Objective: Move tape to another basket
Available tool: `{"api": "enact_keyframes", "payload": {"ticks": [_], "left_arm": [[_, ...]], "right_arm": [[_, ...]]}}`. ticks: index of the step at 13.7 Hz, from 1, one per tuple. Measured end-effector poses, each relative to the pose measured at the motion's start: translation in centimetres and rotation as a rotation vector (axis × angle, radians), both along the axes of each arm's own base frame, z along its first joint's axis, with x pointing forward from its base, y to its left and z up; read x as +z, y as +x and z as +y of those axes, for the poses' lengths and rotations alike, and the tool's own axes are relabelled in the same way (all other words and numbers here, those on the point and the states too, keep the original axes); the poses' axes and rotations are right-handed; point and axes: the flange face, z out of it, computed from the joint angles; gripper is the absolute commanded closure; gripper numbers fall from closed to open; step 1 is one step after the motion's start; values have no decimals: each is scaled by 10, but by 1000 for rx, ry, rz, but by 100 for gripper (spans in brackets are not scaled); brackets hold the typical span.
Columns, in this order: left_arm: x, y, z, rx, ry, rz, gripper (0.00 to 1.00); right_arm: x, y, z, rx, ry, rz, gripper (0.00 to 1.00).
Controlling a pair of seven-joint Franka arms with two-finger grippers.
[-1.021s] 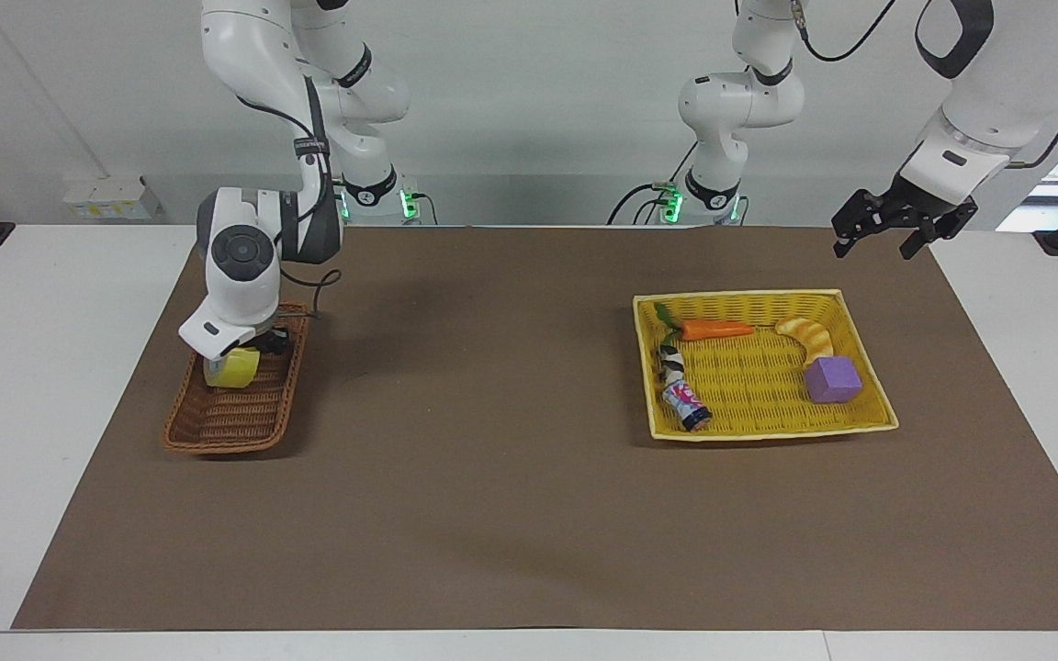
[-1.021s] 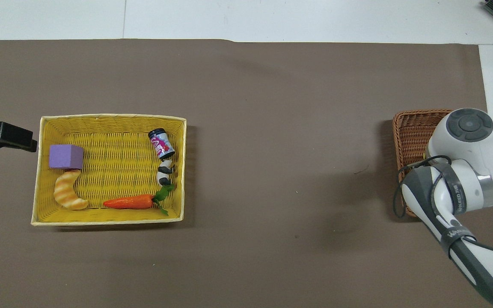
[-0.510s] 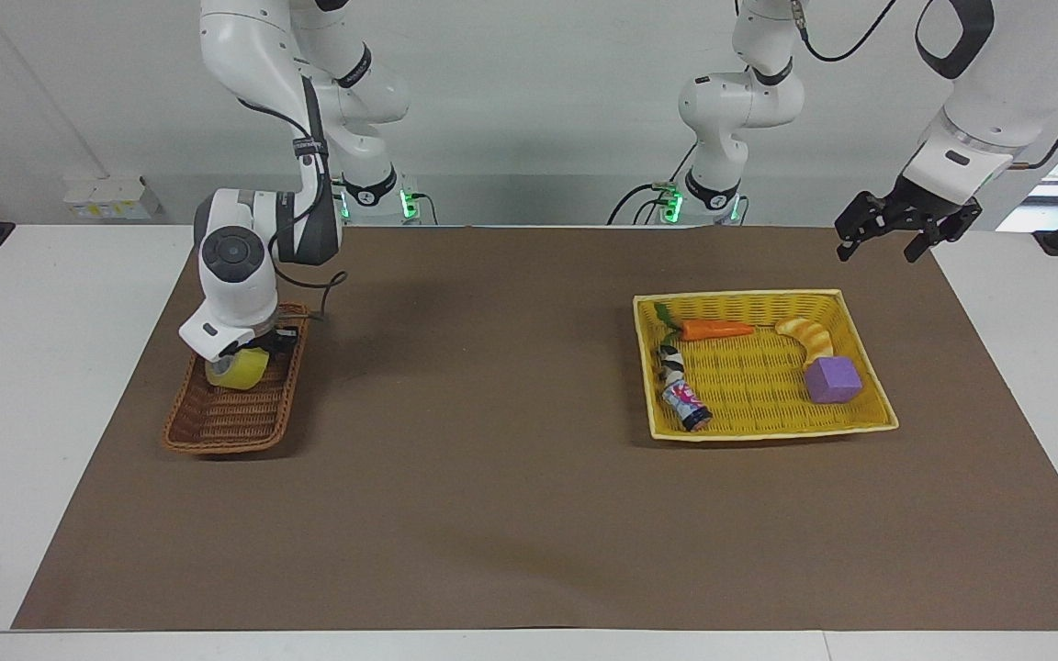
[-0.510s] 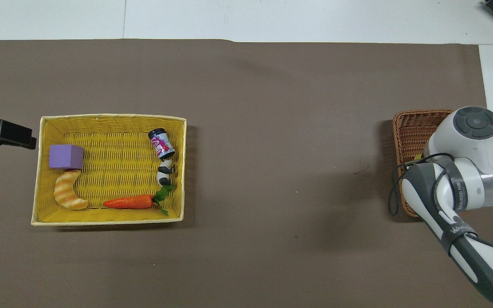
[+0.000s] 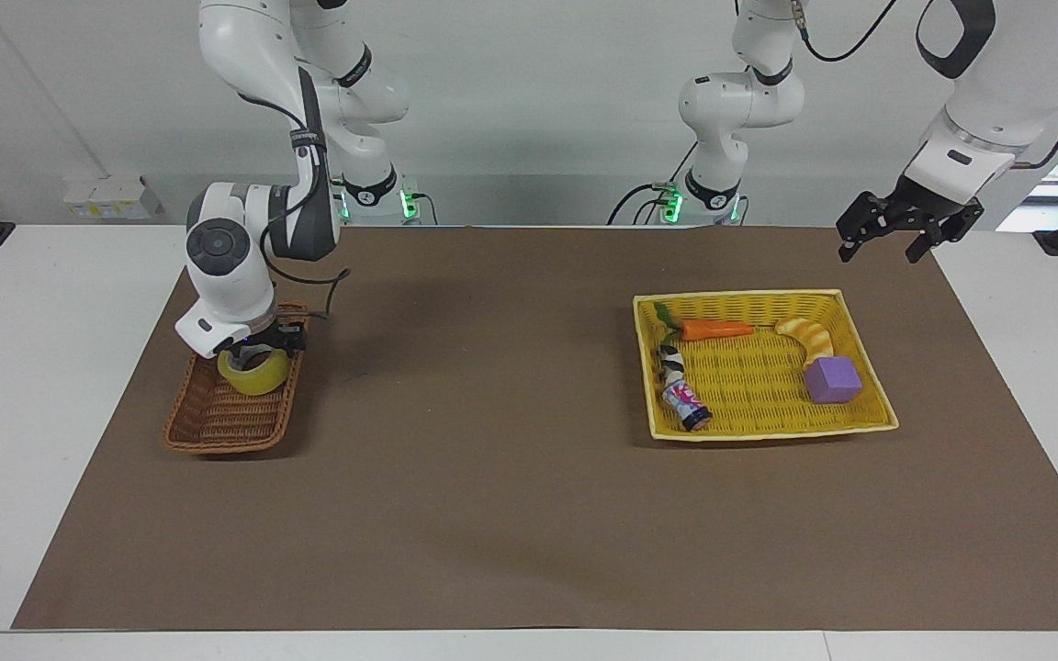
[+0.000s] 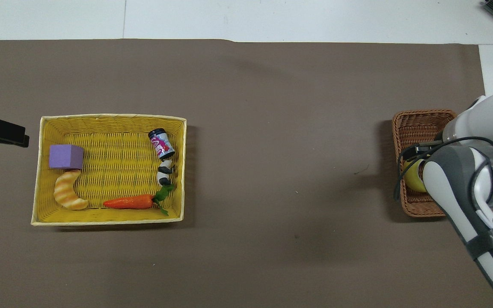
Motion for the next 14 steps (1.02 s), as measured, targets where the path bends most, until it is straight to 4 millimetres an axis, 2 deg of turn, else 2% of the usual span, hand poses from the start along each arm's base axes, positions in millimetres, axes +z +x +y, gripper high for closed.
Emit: {"api": "enact_keyframes", "payload": {"ticks": [3,5,8,10,14], "left_arm": [[1,0,0,0,1,-1,0],[1,0,0,0,1,-1,0],[1,0,0,0,1,-1,0],[1,0,0,0,1,-1,0],[1,0,0,1,1,-1,0]], "right_arm": [[47,-4,26,-15,52,-40,0],[75,-12,54,-66,64,-64,0],[102,-24,98,-162,105,-99,0],[127,-28,100,-188,122,-105,0],[192,-39,73,-232,121,-99,0]]}}
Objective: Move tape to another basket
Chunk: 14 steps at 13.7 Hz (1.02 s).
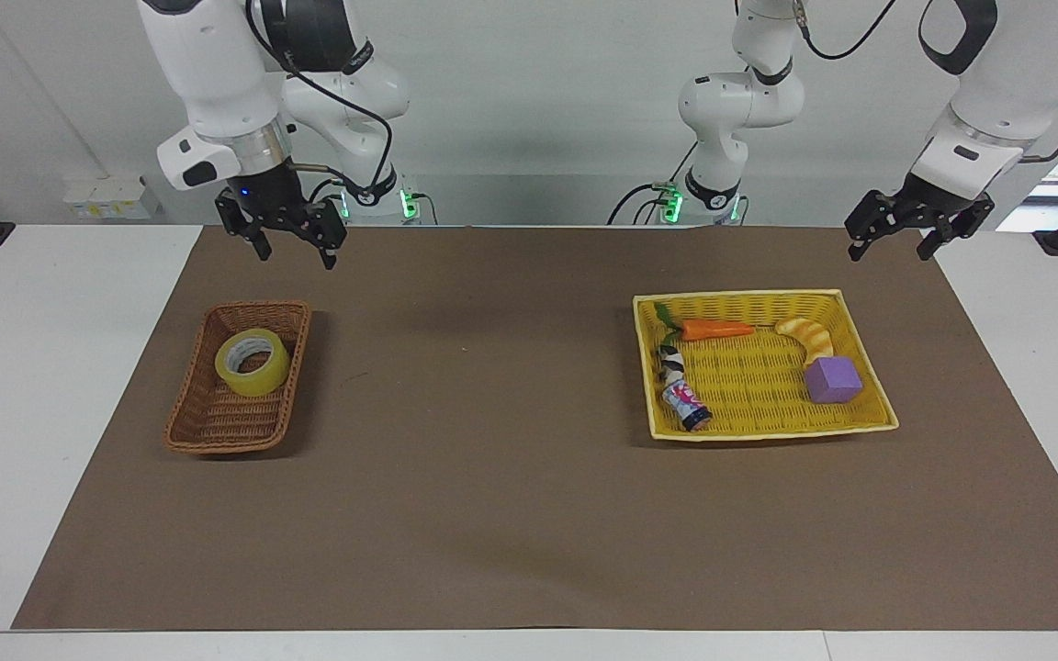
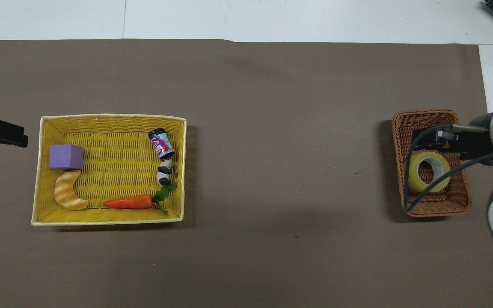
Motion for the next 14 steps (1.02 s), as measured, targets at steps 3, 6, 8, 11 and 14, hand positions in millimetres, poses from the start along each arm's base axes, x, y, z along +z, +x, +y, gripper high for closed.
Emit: {"api": "enact_keyframes", "payload": {"ticks": [3,6,8,11,14], "left_arm": [[0,0,0,0,0,0,0],[2,0,0,0,0,-5,0],[7,-3,0,0,0,8,0],[18,-8,1,2,1,24,0],[23,-12,2,3,1,23,0]], "right_arm": [[43,-10,-16,-17,1,-4,0],[58,-15,-26,-9,1,1,0],[51,-11,-26,-2,1,19,0],[47,-9,-27,-5,8,26,0],[48,-12,-38,31,7,51,0]]}}
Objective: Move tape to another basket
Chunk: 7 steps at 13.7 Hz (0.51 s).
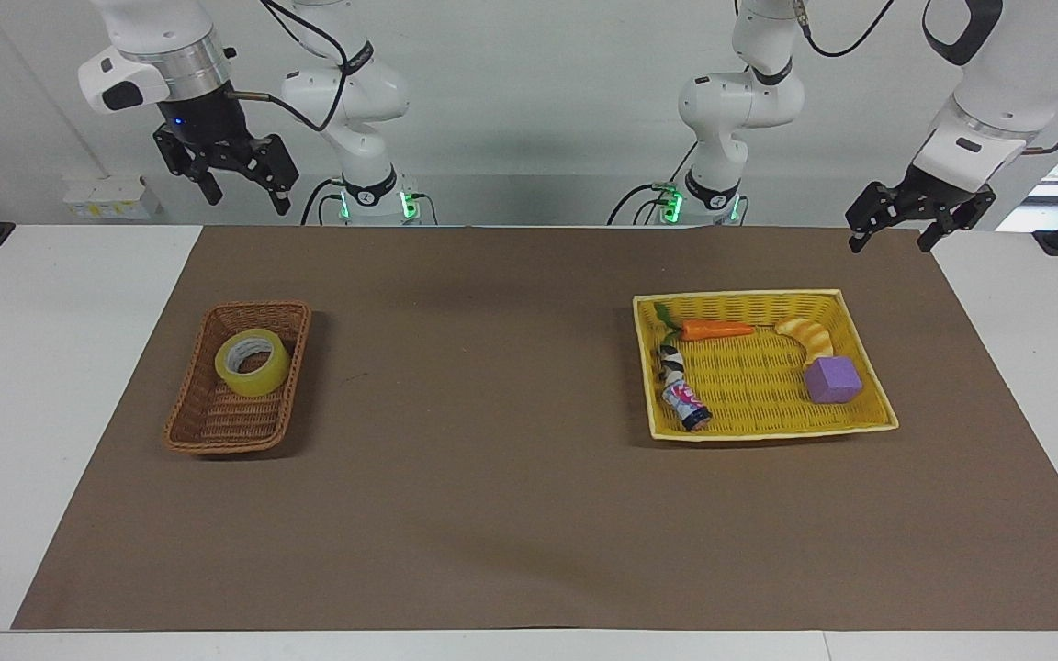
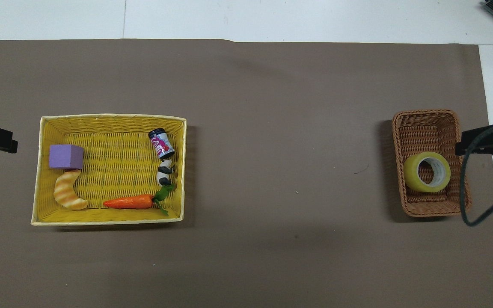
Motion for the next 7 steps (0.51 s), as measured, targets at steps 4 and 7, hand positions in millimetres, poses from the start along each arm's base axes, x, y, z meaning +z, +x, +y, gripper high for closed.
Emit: {"api": "enact_keyframes", "payload": {"ticks": [4,7], "left_arm": [[0,0,1,1,0,1,0],[0,0,0,1,0,1,0]], "right_arm": [[0,-3,-8,38,1,23,0],[1,-4,-1,54,1,21,0]]}}
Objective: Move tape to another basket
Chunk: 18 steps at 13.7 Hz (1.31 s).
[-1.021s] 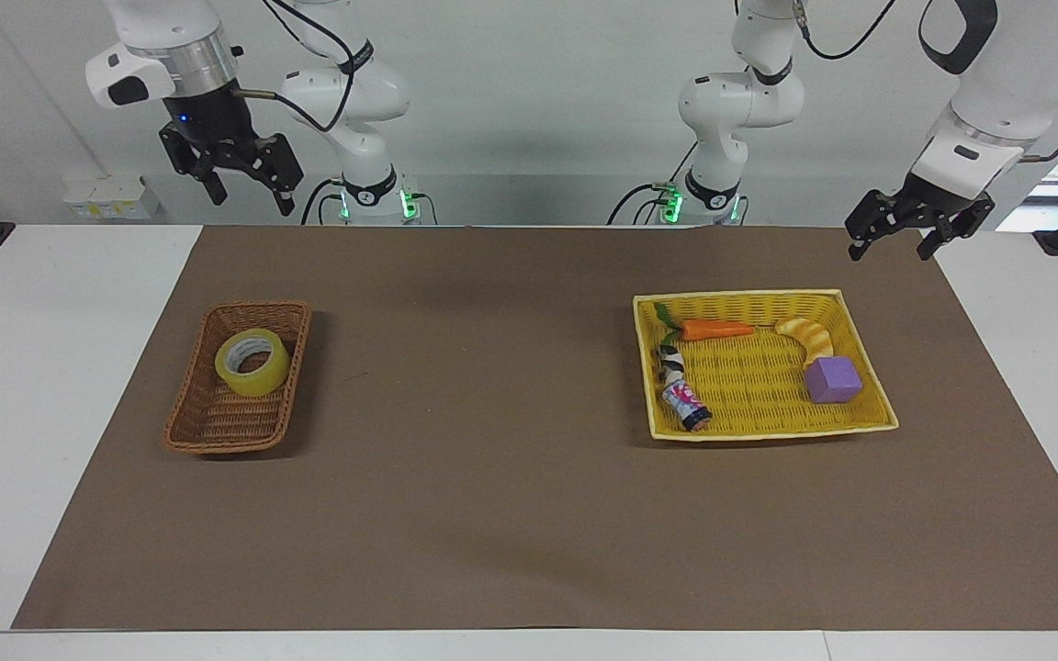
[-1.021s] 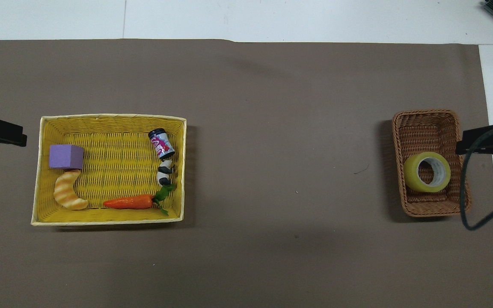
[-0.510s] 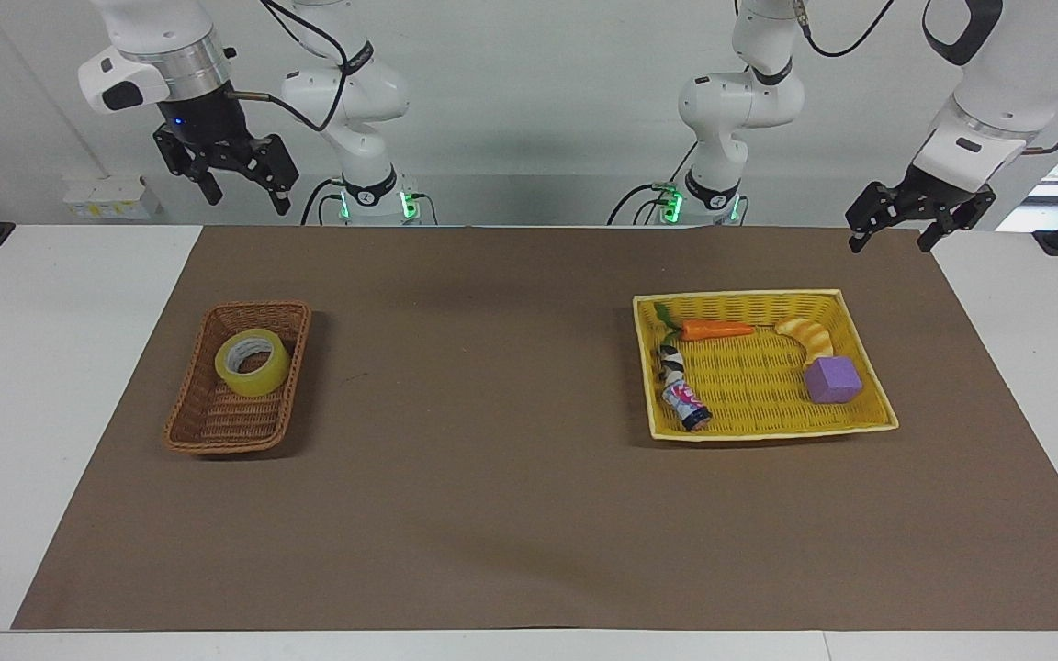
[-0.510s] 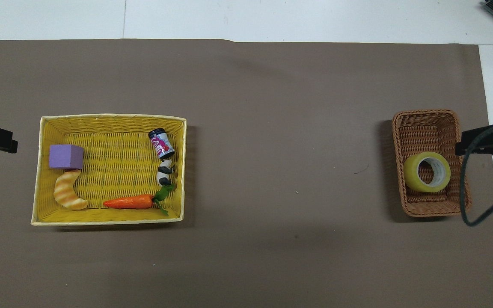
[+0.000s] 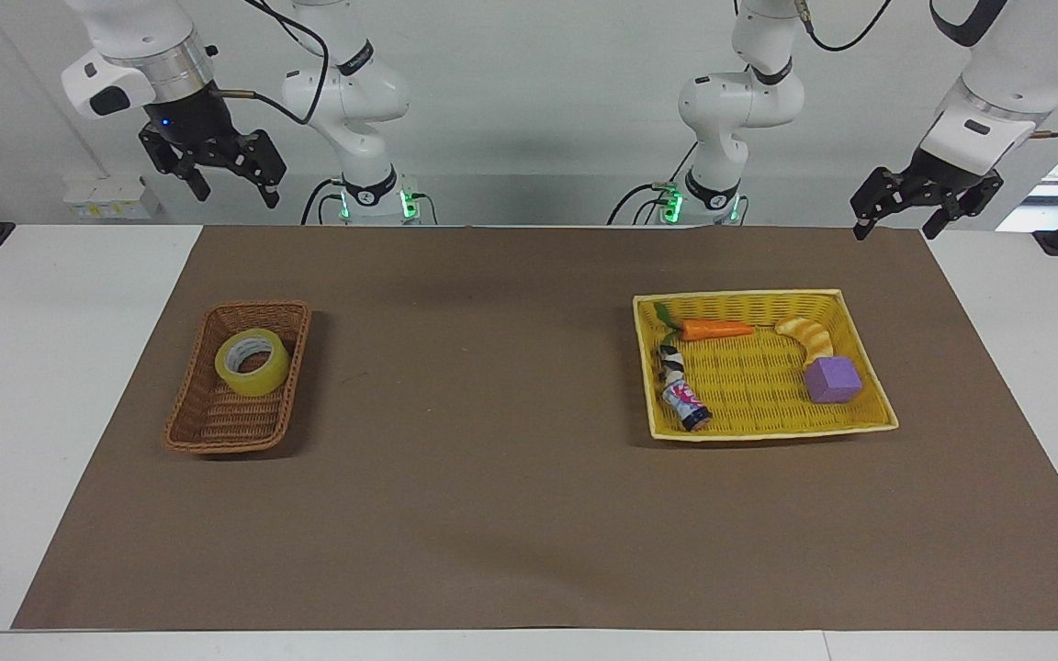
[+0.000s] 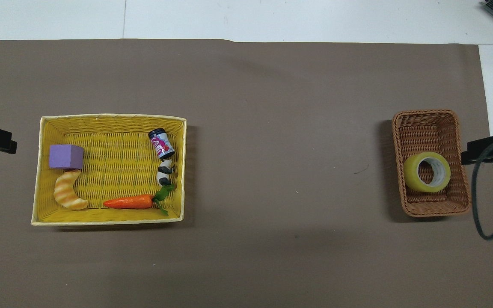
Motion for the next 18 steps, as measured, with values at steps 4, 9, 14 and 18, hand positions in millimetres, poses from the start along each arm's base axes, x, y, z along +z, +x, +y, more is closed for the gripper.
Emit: {"api": "enact_keyframes", "payload": {"ticks": [4,9,14,18], "left_arm": [[0,0,0,0,0,0,0],[0,0,0,0,0,0,0],[0,0,0,0,0,0,0],[0,0,0,0,0,0,0]], "right_arm": [[0,0,1,47,1,-2,0],[1,-3,1,49,2,-2,0],[0,-3,4,55,2,0,0],[-1,-3,4,56,2,1,0]]}}
